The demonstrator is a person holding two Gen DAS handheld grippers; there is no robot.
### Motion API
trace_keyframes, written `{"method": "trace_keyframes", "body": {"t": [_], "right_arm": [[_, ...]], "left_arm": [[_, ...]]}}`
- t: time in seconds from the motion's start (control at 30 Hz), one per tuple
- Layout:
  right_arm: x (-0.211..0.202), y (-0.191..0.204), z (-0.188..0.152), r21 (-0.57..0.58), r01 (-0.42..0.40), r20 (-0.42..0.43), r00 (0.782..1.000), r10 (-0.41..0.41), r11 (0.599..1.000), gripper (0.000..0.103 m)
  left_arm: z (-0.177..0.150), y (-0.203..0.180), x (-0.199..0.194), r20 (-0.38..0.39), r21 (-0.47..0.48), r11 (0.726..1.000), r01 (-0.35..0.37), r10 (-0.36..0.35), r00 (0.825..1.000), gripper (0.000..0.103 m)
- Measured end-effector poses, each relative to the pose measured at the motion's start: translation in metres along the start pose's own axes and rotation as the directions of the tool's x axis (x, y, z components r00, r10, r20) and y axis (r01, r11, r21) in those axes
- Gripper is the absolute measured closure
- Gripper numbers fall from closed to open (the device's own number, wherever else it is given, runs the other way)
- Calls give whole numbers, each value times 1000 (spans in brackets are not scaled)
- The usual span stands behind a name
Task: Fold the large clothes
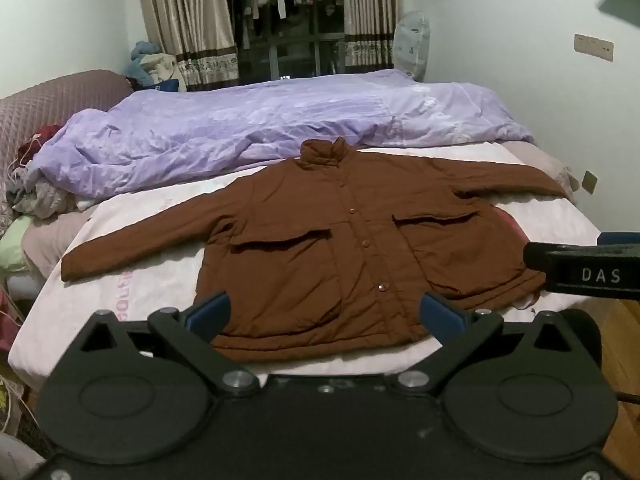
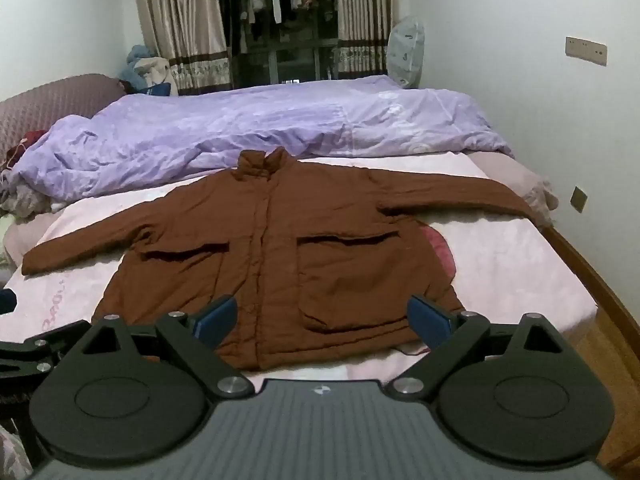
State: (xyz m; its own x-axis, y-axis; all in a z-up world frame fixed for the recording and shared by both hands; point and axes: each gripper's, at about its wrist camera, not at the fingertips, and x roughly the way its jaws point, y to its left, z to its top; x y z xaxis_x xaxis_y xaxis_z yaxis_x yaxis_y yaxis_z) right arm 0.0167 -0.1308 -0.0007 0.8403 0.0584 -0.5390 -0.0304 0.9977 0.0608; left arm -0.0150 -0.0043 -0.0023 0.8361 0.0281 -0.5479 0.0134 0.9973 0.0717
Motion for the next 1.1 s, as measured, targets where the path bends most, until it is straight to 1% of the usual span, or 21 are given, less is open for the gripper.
{"method": "trace_keyframes", "body": {"t": [0.1,0.13,0.17,0.2,0.53,0.63,0.8,0.87,0.97,1.1], "right_arm": [[-3,4,-2,-7,1,-2,1000,-1,1000,0],[-10,4,-7,-7,-2,4,1000,2,1000,0],[-5,-2,-1,-6,-1,-1,1000,1,1000,0],[-1,1,1,-12,4,-2,1000,-4,1000,0],[-5,3,-3,-59,20,2,1000,-20,998,0],[-5,4,-3,-50,14,5,1000,-13,999,0],[-5,5,-4,-75,30,2,1000,-30,997,0],[-4,6,-5,-68,24,2,1000,-24,997,0],[-4,8,-8,-60,13,14,1000,-12,998,0],[-5,11,-6,-85,24,8,1000,-24,996,0]], "left_arm": [[0,1,-1,3,-2,1000,-2,2,1000,0],[0,1,-2,5,-5,1000,-4,4,1000,0],[1,2,-3,11,-10,1000,-8,8,1000,0],[1,3,-4,15,-13,1000,-10,10,1000,0],[1,1,-4,15,-24,1000,-17,17,1000,0],[1,3,-3,12,-38,999,-11,12,1000,0],[0,4,-4,16,-43,999,-15,16,1000,0],[0,5,-4,17,-44,999,-11,11,1000,0],[0,4,-5,25,-14,1000,1,-1,1000,0],[-2,0,-8,46,14,1000,-9,9,999,0]]}}
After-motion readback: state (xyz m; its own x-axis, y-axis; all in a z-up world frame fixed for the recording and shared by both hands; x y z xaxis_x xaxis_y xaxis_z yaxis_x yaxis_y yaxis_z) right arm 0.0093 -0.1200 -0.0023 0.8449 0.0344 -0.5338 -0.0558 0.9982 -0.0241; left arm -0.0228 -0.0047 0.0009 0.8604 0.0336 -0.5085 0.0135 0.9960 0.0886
